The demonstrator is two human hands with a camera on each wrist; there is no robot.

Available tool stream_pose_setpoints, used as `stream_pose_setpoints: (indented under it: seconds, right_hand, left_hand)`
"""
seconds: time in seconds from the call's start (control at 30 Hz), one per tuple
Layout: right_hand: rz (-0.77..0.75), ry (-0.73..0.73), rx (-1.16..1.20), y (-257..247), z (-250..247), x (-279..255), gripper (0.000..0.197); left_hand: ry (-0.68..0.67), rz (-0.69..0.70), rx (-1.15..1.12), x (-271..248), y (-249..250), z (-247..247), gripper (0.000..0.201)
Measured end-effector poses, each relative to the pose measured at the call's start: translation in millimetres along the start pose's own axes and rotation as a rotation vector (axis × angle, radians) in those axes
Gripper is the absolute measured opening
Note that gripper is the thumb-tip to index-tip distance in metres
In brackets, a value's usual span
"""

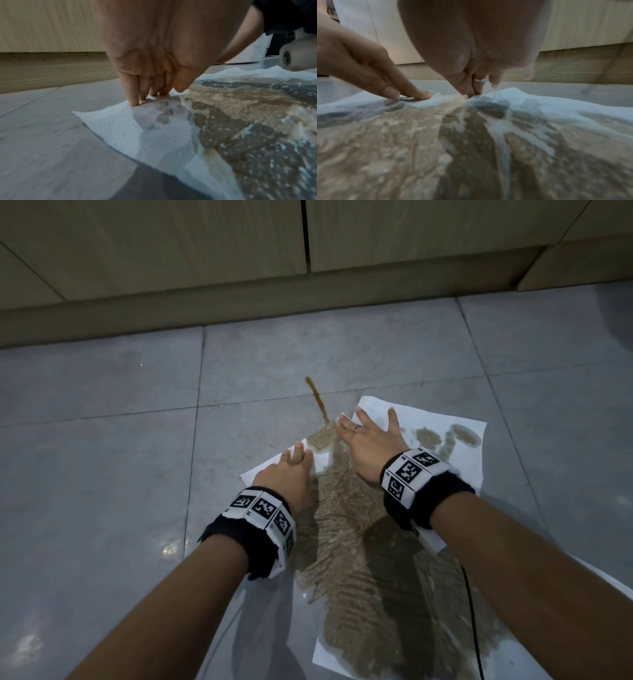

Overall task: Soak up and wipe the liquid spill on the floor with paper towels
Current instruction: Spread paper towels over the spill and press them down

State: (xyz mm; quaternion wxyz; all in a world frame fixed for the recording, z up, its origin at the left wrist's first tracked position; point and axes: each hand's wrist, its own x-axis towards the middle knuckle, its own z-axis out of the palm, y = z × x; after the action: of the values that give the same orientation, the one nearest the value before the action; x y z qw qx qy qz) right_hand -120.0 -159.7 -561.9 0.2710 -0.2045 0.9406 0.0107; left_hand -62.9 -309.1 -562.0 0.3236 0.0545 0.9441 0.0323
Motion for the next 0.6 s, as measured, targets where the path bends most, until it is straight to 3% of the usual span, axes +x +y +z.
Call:
stream_pose_setpoints:
  seconds: [0.6]
  right_hand:
    - [0.029, -0.037, 0.127, 5.7, 5.2, -4.9, 0.050]
  left_hand:
    - [-0.035, -0.001, 0.016, 0.1, -0.6, -3.0, 0.063]
